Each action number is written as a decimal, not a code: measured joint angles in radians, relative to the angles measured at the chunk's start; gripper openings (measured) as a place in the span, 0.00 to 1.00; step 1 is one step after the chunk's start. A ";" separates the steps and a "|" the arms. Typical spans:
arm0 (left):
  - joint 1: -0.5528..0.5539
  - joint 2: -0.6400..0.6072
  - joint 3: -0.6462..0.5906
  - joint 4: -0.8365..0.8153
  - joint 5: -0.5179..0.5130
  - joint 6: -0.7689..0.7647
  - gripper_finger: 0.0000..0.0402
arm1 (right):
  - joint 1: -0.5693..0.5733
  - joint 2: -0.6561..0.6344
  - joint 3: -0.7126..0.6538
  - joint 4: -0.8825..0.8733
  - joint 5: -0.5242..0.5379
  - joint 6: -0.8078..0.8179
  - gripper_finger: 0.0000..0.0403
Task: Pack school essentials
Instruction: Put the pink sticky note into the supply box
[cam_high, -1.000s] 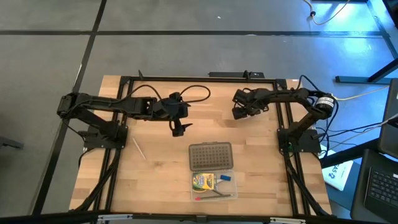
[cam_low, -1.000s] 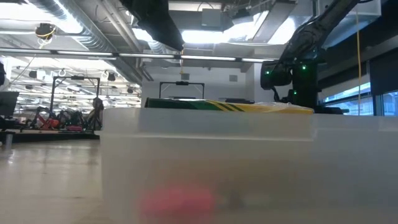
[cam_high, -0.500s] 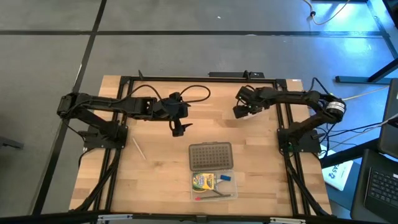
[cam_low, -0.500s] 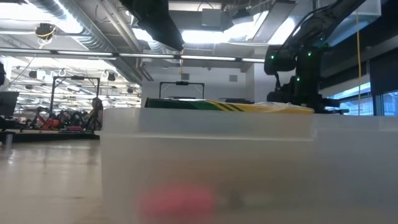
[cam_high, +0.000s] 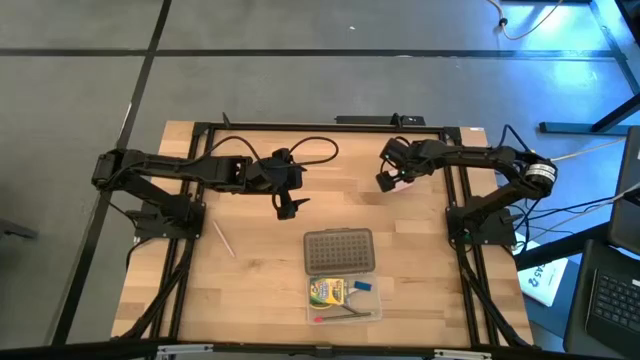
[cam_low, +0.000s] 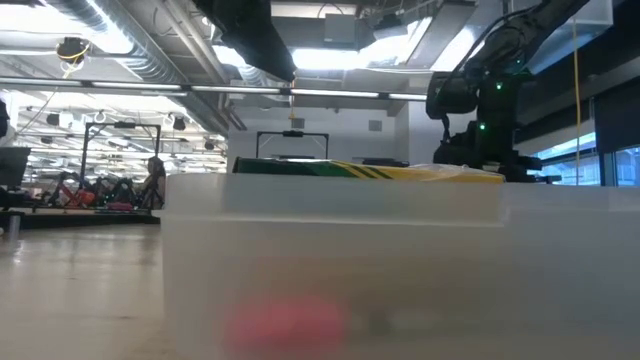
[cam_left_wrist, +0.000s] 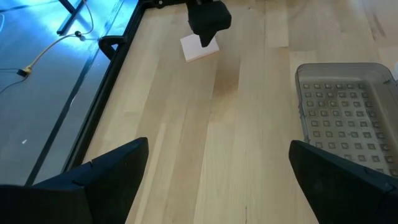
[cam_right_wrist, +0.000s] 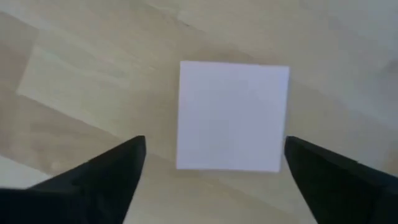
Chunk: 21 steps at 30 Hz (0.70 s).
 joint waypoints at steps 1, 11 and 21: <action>0.000 0.000 0.000 0.000 0.000 0.000 0.95 | -0.006 0.000 -0.005 -0.002 0.001 0.002 0.98; 0.000 0.000 0.000 0.000 0.000 0.000 0.95 | -0.054 0.000 -0.052 0.055 -0.031 -0.051 0.99; 0.000 0.000 0.000 0.000 0.000 0.000 0.95 | -0.078 0.033 -0.052 0.075 -0.076 -0.083 0.99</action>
